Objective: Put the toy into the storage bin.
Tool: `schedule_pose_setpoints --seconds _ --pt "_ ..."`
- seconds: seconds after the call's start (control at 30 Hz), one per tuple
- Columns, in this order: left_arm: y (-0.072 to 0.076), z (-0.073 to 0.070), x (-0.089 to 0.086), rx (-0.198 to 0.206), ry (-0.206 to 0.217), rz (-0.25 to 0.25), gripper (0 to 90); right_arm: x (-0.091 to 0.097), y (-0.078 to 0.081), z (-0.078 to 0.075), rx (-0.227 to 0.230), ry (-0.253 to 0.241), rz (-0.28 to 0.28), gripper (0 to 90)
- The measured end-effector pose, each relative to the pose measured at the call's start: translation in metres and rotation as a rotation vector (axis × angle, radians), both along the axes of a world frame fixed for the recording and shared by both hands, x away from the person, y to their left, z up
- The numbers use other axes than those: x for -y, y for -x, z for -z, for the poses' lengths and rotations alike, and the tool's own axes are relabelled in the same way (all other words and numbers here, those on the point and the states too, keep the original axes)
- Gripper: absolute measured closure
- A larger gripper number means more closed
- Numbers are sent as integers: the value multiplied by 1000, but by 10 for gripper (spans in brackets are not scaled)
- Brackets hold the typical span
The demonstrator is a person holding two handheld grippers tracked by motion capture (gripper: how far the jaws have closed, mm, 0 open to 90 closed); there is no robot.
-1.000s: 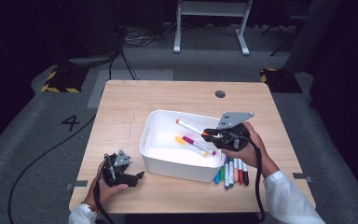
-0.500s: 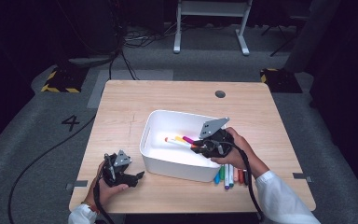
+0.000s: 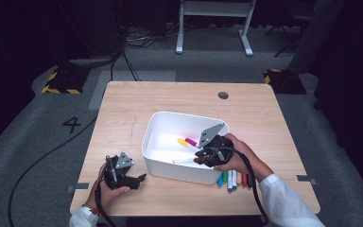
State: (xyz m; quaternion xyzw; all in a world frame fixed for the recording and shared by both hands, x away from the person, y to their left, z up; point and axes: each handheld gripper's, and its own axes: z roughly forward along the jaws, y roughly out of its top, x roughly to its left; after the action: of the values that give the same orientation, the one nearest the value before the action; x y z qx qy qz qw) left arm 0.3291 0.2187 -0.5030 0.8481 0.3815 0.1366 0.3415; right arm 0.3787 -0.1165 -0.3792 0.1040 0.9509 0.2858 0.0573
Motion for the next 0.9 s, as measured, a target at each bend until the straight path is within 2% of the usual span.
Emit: schedule_pose_setpoints --seconds 0.03,0.07,0.17,0.3,0.4,0.47,0.6,0.77,0.8,0.9 --pt "0 0 0 0 0 0 155 0 1 0 -2 16 21 694" --pt "0 0 0 0 0 0 155 1 0 0 10 13 18 675" --pt "0 0 0 0 0 0 155 4 -1 -1 24 -12 36 626" --pt "0 0 0 0 0 0 155 14 -1 -9 59 -74 76 574" --pt "0 0 0 0 0 0 155 25 1 -18 91 -128 128 530" --pt "0 0 0 0 0 0 155 35 5 -24 120 -184 178 508" --pt "0 0 0 0 0 0 155 53 12 -34 176 -227 236 444" --pt "0 0 0 0 0 0 155 80 21 -40 240 -223 299 392" --pt "0 0 0 0 0 0 155 87 24 -40 243 -234 329 383" --pt "0 0 0 0 0 0 155 106 30 -36 270 -236 371 370"
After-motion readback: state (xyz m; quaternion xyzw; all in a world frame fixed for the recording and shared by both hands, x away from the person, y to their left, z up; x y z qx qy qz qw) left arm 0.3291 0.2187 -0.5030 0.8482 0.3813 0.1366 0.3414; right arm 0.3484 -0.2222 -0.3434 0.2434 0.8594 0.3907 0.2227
